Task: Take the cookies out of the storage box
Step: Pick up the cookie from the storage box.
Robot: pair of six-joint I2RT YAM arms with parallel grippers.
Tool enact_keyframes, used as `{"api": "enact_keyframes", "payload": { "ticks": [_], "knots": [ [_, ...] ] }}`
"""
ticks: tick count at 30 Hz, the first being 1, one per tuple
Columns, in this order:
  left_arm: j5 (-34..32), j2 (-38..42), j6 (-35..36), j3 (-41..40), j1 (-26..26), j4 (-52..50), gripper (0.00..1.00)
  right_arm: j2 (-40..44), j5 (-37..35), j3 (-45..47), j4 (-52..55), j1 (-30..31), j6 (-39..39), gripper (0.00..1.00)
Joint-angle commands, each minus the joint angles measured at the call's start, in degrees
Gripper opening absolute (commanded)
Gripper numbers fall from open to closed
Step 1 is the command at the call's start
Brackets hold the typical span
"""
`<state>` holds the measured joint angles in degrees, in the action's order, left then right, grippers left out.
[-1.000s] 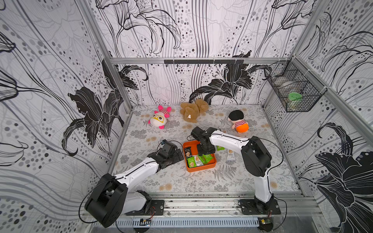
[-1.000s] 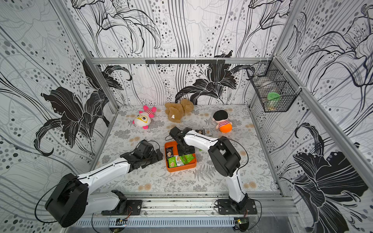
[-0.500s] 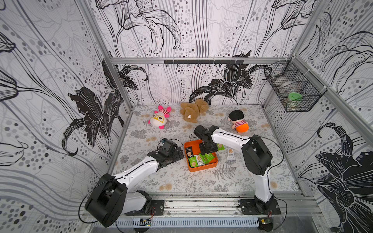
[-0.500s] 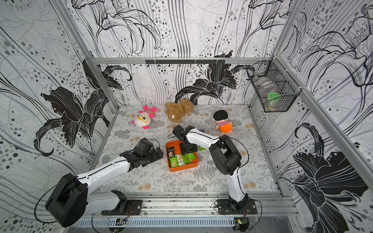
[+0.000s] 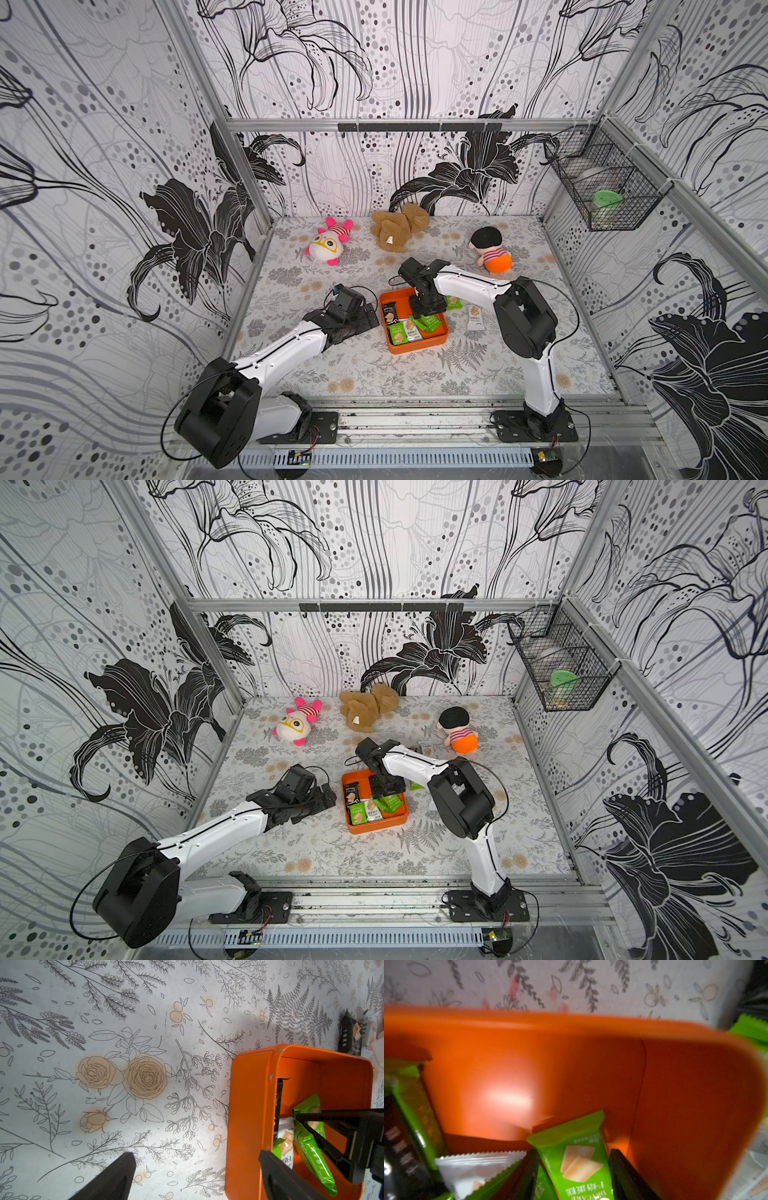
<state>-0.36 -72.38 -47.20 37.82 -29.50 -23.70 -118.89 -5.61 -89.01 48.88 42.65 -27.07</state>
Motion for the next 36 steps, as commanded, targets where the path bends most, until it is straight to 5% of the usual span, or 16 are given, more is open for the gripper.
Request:
{"api": "enact_keyframes", "payload": {
  "ticks": [1,11,36],
  "knots": [
    [-0.4,0.7,1.4,1.9,0.4,-0.7,0.97,-1.9,0.5,1.1,-0.3,-0.2,0.9,0.59],
    [-0.4,1.5,1.8,2.1,0.5,-2.1,0.97,-2.5,-1.9,-0.6,-1.9,-0.2,-1.2,0.46],
    [1.2,5.0,-0.6,0.0,0.5,-2.0,0.97,-2.9,1.0,-11.4,-2.3,-3.7,-0.5,0.38]
  ]
}}
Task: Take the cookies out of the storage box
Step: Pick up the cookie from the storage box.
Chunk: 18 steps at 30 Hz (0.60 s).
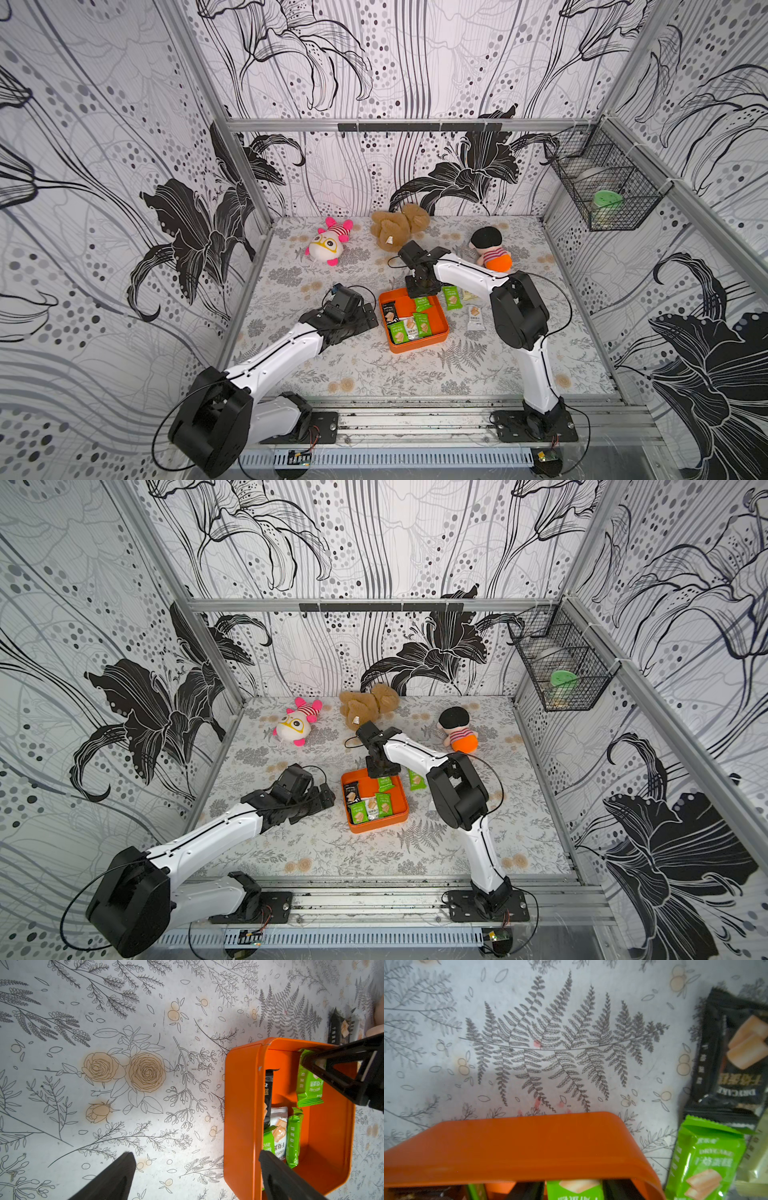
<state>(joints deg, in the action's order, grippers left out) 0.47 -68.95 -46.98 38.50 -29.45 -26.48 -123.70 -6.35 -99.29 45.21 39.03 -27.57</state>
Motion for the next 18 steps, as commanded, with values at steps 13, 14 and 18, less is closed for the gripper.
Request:
{"api": "enact_keyframes", "payload": {
  "ticks": [13,14,18],
  "knots": [
    [0.6,2.9,-1.1,-1.8,0.4,1.2,0.97,10.9,8.7,1.9,1.7,-1.1,-3.0,0.38],
    [0.6,2.7,-0.8,-1.4,0.4,1.0,0.97,12.0,9.2,2.7,1.5,-1.5,-3.3,0.37],
    [0.5,1.8,-0.2,0.5,0.4,0.5,0.97,18.0,9.4,7.9,1.0,-3.4,-3.8,0.38]
  ]
}}
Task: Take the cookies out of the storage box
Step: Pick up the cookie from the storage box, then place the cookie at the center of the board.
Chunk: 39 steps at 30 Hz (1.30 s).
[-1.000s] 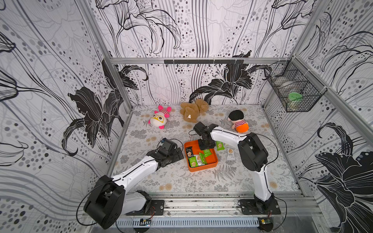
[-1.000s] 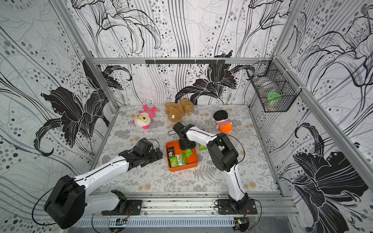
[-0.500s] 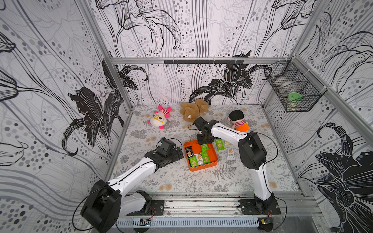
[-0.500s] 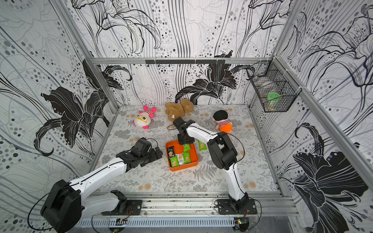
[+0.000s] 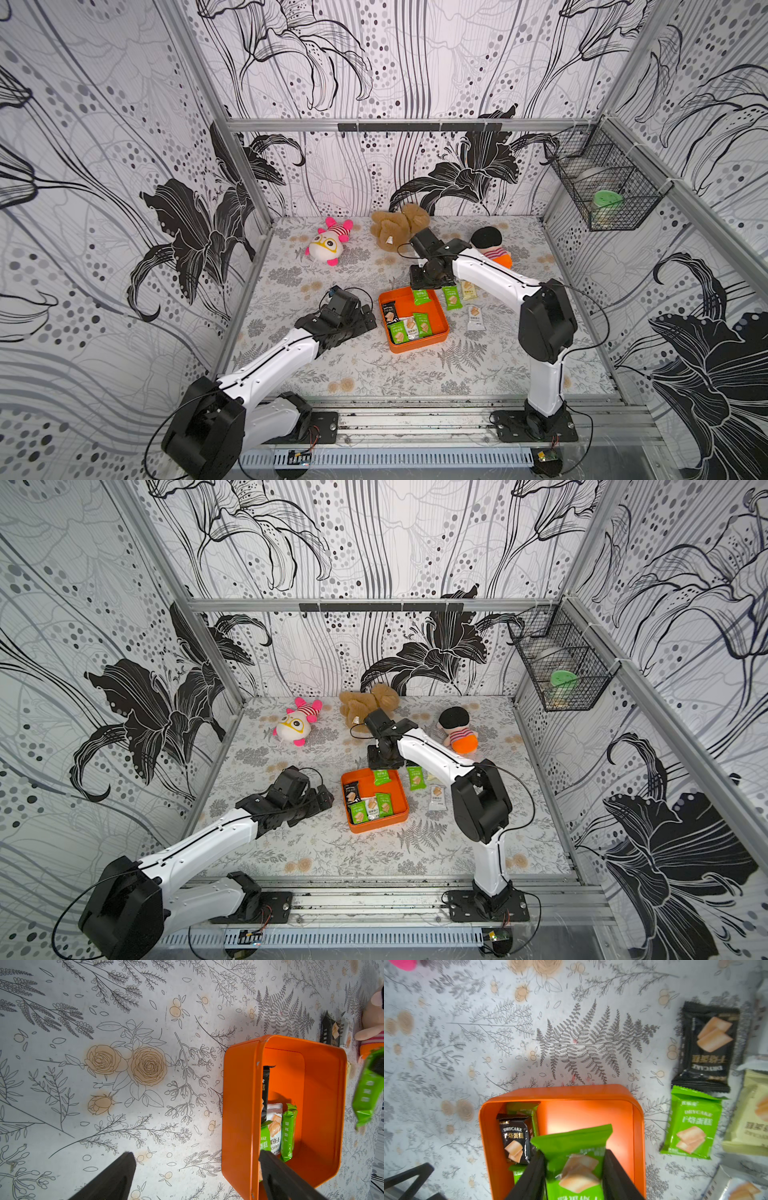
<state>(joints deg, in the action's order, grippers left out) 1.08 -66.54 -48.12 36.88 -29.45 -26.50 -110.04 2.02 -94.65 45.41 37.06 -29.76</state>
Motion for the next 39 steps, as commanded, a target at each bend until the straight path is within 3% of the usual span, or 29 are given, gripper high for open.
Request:
{"api": "enact_keyframes", "payload": {
  "ticks": [1,10,20,29,35,39],
  "knots": [
    [0.0,-0.8,1.0,2.4,0.4,0.5,0.97,5.5,1.1,4.5,0.8,-1.9,-1.4,0.37],
    [1.0,-4.6,1.1,5.9,0.3,1.3,0.97,17.7,-2.4,19.6,1.3,-7.4,1.3,0.37],
    [2.3,-7.5,0.7,10.3,0.3,0.1,0.97,17.7,-3.1,32.3,-7.0,-8.1,1.2,0.37],
    [2.0,-8.0,0.5,11.8,0.4,-1.3,0.97,11.6,-2.8,33.6,-11.7,-8.1,1.5,0.38],
    [1.8,-7.0,-0.2,11.2,0.2,-1.3,0.97,11.1,-4.5,32.4,-9.9,-8.1,2.7,0.53],
    [1.9,-5.9,-0.8,10.0,0.2,-0.9,0.97,12.4,-5.5,31.4,-8.4,-8.1,3.5,0.56]
  ]
}}
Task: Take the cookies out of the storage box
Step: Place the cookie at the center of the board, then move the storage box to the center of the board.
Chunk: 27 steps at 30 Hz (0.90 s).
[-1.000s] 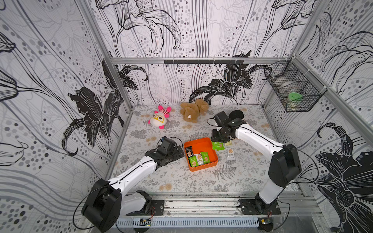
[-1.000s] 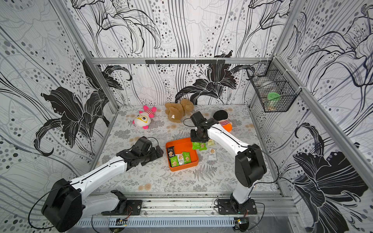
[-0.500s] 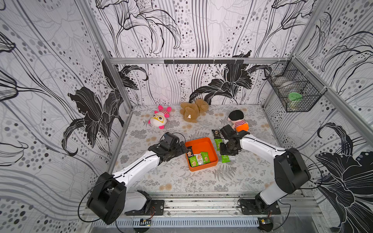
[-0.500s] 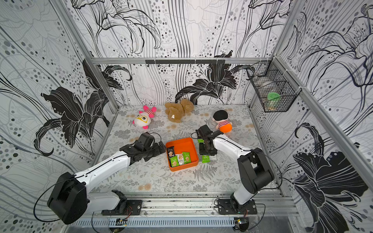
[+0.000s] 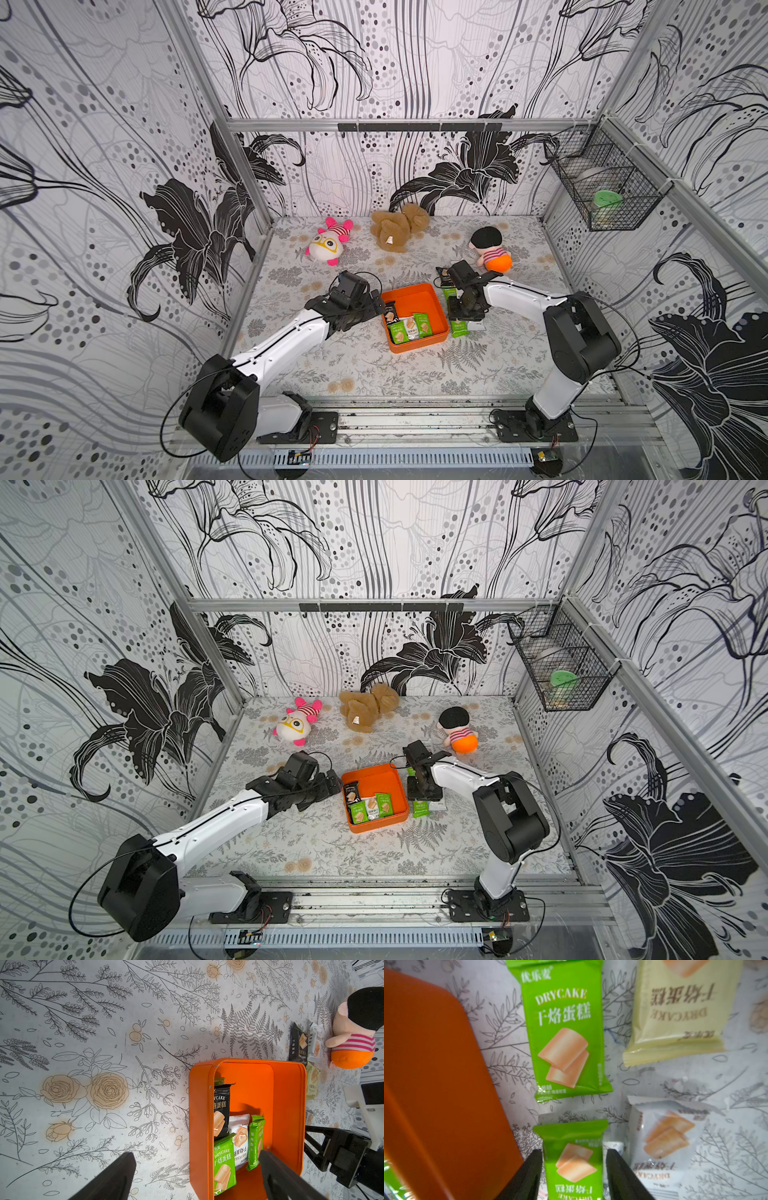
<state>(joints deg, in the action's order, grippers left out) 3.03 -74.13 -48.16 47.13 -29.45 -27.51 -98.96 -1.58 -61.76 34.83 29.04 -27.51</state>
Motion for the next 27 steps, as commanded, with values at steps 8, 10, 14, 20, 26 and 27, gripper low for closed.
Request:
{"api": "enact_keyframes", "payload": {
  "ticks": [8,10,14,20,26,27],
  "knots": [
    [-0.4,2.9,-1.0,-0.9,0.1,0.3,0.97,5.0,3.1,-0.6,1.4,1.1,0.4,0.49],
    [-0.4,3.2,-1.3,-1.0,0.1,0.6,0.97,5.6,4.2,0.1,0.9,1.9,-0.2,0.48],
    [-0.4,3.7,-1.5,-1.3,0.0,1.1,0.97,5.0,5.1,0.2,0.3,4.3,-0.7,0.48],
    [-2.8,2.6,-1.7,1.2,-3.8,-0.9,0.97,3.6,5.0,-1.7,0.3,8.4,-2.0,0.48],
    [-8.2,-0.6,-2.0,5.8,-9.7,-5.9,0.97,3.6,5.3,-2.6,0.4,11.6,-5.2,0.48],
    [-9.0,-1.3,-2.0,6.5,-10.5,-6.7,0.98,3.8,4.8,-2.4,0.6,11.6,-5.6,0.48]
  ]
}}
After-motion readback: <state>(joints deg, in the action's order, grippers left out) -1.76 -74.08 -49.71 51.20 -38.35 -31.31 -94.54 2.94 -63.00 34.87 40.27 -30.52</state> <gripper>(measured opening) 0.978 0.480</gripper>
